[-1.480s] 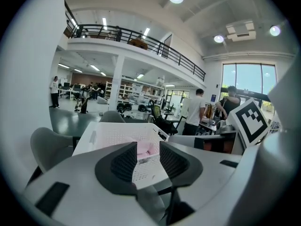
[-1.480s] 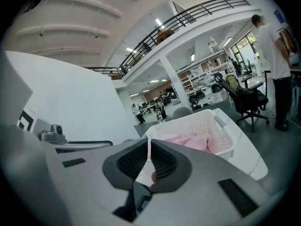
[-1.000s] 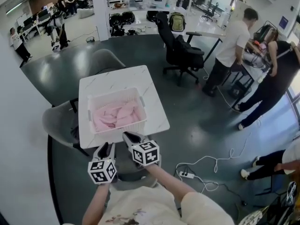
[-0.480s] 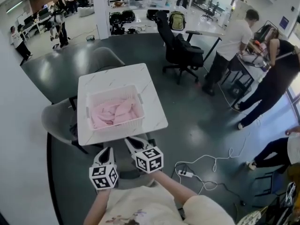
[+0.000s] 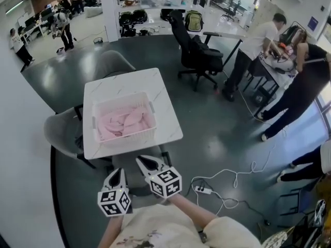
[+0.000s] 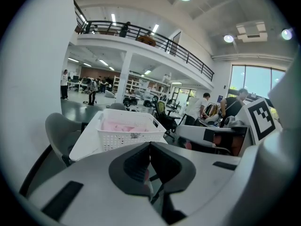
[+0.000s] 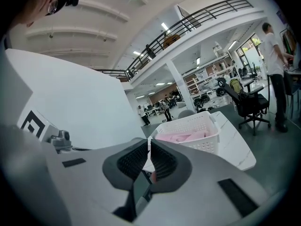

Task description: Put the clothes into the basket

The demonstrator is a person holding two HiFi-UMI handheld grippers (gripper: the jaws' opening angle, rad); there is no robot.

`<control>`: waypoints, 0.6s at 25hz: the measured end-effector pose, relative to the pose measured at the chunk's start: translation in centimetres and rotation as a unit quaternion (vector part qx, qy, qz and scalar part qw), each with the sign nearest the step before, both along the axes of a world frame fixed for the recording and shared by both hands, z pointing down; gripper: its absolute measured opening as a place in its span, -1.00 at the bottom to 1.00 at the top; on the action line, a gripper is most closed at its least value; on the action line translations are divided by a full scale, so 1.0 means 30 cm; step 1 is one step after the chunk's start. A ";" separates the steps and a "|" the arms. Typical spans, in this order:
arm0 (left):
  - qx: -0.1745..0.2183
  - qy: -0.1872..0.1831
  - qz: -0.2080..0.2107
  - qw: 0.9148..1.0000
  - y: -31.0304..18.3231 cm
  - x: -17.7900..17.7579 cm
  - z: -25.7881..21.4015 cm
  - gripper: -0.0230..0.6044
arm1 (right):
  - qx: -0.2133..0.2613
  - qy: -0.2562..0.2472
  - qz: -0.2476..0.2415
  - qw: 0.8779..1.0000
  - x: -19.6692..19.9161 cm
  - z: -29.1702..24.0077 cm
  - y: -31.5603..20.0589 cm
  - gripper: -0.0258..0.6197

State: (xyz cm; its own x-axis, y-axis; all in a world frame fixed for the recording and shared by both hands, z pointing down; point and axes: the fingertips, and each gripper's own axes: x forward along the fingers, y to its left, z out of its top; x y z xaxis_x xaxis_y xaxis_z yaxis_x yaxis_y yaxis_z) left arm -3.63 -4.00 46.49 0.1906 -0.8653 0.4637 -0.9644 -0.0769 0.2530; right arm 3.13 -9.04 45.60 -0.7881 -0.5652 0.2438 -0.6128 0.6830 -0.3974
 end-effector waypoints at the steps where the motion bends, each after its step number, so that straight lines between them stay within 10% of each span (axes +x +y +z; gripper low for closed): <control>1: 0.000 0.000 0.001 1.000 0.006 0.004 -0.002 -0.90 | 0.001 0.000 -0.001 1.000 0.001 -0.004 0.006 -0.85; 15: 0.002 -0.005 0.012 1.000 0.010 0.039 -0.005 -0.90 | 0.019 0.013 -0.016 1.000 -0.007 -0.015 0.016 -0.86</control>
State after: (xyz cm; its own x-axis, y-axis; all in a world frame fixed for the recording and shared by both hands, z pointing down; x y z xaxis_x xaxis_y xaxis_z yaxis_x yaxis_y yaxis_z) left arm -2.47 -3.70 46.35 0.2066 -0.8624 0.4622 -0.9647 -0.1006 0.2435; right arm 2.93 -8.57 45.15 -0.7996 -0.5485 0.2445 -0.6002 0.7168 -0.3549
